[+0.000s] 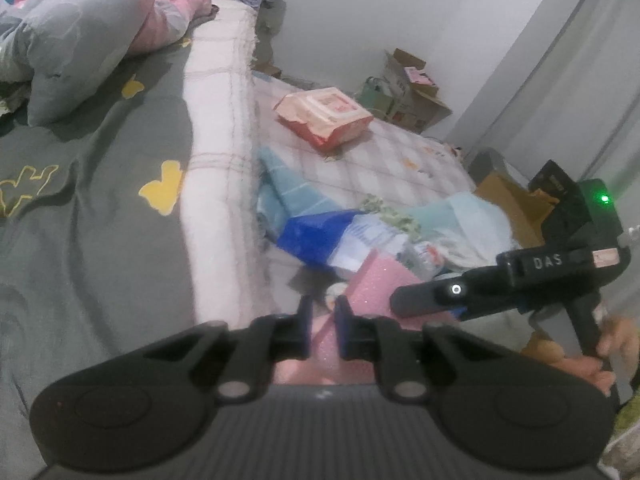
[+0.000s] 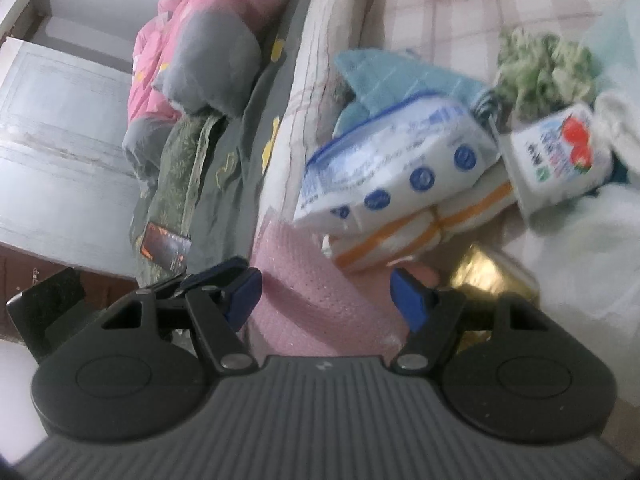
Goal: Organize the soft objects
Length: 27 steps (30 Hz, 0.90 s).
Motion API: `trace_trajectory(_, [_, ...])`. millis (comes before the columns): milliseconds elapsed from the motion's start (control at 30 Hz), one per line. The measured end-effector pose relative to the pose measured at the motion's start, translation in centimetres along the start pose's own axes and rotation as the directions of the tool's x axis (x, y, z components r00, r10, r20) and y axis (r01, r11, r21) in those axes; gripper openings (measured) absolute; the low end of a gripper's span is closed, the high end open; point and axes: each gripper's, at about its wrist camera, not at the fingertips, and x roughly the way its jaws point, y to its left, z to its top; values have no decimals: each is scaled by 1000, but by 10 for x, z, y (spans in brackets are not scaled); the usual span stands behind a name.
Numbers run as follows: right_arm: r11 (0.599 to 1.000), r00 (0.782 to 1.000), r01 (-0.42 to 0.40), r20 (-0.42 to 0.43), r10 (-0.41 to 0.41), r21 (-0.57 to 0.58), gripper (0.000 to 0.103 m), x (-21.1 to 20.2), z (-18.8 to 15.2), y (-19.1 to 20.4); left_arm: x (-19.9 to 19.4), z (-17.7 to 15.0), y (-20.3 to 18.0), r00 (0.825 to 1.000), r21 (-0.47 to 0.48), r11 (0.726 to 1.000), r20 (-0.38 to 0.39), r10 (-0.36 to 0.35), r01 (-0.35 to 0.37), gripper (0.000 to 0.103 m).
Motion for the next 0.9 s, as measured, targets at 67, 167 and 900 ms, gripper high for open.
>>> trace_trajectory(67, [1000,1000,5,-3,-5,-4,69,4,-3,1,1,-4,1,1000,-8,1000,0,23,-23,14])
trace_trajectory(167, [1000,1000,20,-4,-20,-2,64,8,-4,1,-8,-9,1,998,-14,998,41,55,-55,23])
trace_trajectory(900, [998,999,7,36,-9,56,52,-2,-15,-3,-7,-51,-41,998,-10,1000,-69,-12,11,43])
